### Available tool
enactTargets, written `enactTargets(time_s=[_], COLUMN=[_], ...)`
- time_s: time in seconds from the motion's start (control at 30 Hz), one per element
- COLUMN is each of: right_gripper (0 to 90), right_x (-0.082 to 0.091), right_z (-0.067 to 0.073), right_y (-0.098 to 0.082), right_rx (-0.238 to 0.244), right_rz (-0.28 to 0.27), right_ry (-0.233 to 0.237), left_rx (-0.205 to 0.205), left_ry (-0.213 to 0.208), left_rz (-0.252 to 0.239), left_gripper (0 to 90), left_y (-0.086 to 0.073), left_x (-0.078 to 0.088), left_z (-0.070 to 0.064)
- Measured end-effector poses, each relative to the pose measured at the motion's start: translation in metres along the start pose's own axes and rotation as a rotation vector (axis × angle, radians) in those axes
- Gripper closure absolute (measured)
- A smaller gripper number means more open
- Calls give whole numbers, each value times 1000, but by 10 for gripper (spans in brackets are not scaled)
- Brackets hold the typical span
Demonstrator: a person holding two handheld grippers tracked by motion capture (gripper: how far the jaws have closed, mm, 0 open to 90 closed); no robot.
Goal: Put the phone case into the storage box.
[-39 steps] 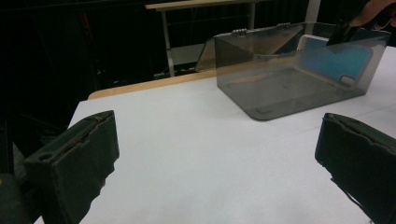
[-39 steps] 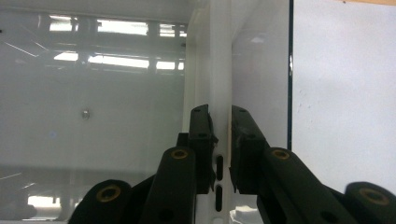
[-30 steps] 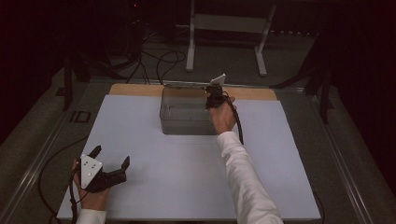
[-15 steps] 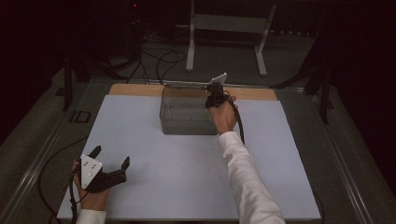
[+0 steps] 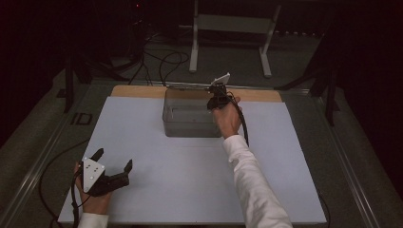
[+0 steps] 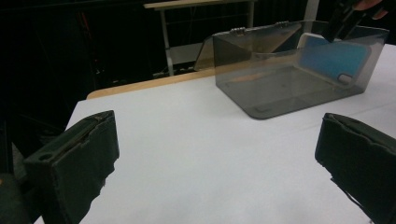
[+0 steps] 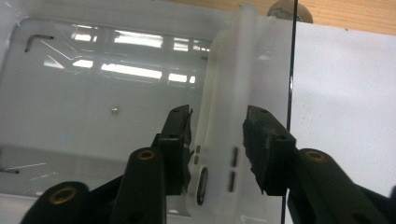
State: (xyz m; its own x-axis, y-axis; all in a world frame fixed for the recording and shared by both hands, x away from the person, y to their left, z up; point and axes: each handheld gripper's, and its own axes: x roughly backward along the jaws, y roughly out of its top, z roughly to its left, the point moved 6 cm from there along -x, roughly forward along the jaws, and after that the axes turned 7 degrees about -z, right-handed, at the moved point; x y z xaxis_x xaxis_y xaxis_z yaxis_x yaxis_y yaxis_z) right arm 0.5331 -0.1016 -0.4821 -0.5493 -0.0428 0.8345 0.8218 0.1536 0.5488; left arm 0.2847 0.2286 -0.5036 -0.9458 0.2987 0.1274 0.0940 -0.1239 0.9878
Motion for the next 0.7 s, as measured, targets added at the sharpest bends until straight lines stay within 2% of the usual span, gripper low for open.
enactTargets(time_s=[0.27, 0.4, 0.5, 0.7], right_gripper=[536, 458, 404, 329], right_x=[6, 10, 12, 18], right_z=[-1, -2, -4, -5], right_y=[1, 0, -2, -7], right_rx=[23, 8, -1, -10], right_rz=[-34, -70, -78, -133], right_ry=[20, 105, 133, 213], left_rx=[0, 1, 1, -1], left_ry=[0, 0, 0, -1], left_rz=[0, 0, 0, 3], left_gripper=[2, 2, 2, 2], left_y=[0, 0, 0, 0], left_x=[0, 0, 0, 0], left_z=[0, 0, 0, 0])
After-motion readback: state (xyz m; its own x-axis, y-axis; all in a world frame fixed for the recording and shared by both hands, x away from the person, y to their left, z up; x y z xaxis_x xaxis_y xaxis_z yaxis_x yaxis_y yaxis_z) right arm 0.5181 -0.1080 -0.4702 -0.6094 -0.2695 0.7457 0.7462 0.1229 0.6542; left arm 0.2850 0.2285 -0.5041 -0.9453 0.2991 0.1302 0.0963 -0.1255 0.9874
